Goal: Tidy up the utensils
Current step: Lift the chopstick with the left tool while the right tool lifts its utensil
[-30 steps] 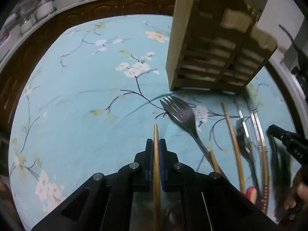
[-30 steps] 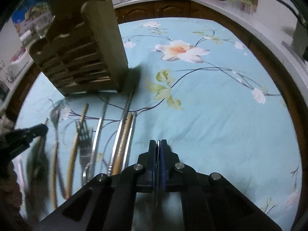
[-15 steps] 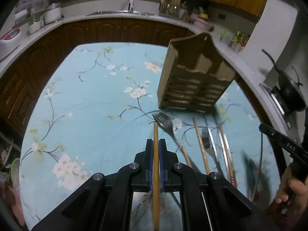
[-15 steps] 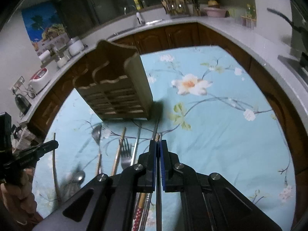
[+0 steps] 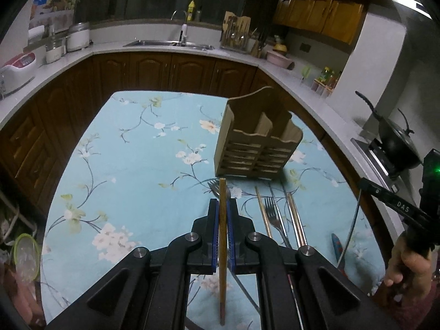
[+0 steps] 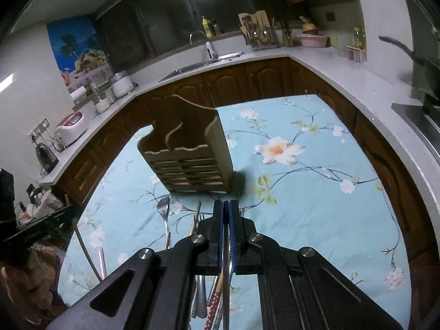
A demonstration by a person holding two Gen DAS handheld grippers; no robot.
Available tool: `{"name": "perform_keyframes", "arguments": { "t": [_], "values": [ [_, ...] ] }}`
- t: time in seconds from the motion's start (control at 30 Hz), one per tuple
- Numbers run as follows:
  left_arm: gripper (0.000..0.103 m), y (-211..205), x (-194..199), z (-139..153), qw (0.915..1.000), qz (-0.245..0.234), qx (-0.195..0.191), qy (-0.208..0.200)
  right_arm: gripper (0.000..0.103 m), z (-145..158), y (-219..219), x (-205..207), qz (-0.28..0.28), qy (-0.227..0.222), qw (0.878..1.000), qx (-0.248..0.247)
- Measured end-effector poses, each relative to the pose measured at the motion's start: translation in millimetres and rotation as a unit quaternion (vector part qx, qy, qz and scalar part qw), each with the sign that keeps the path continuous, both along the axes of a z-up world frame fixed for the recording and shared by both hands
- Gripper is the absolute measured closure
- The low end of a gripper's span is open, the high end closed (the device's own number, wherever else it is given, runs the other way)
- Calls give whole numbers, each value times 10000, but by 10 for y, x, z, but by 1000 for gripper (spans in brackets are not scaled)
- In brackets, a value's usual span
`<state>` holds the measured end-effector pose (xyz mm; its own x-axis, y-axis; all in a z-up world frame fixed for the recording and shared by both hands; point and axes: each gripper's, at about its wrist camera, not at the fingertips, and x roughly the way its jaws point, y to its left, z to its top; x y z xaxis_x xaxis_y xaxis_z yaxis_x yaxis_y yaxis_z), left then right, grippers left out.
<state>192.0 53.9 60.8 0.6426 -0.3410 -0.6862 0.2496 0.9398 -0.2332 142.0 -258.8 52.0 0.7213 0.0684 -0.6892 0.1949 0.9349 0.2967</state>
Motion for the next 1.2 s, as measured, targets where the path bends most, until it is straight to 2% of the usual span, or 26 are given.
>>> {"name": "perform_keyframes", "arguments": {
  "t": [0.37, 0.57, 0.87, 1.0, 1.2],
  "values": [
    [99, 162, -224, 300, 9989, 61, -218, -404, 100, 338, 72, -69, 29, -456, 9989, -38],
    [99, 210, -213, 453, 9962, 205, -409, -738, 99, 493, 54, 1, -7, -711, 9974, -60],
    [99, 34, 72, 730, 9863, 317, -485, -1546, 100, 953, -18, 357, -39, -1348, 9906, -222],
    [99, -57, 271, 750, 9823, 298, -608, -1748, 99, 1150, -76, 548, -105, -1645, 9860, -267],
    [99, -108, 788, 581, 9755, 509, -910, -1940, 99, 1335, -191, 933, -262, -1967, 9797, -298]
  ]
}}
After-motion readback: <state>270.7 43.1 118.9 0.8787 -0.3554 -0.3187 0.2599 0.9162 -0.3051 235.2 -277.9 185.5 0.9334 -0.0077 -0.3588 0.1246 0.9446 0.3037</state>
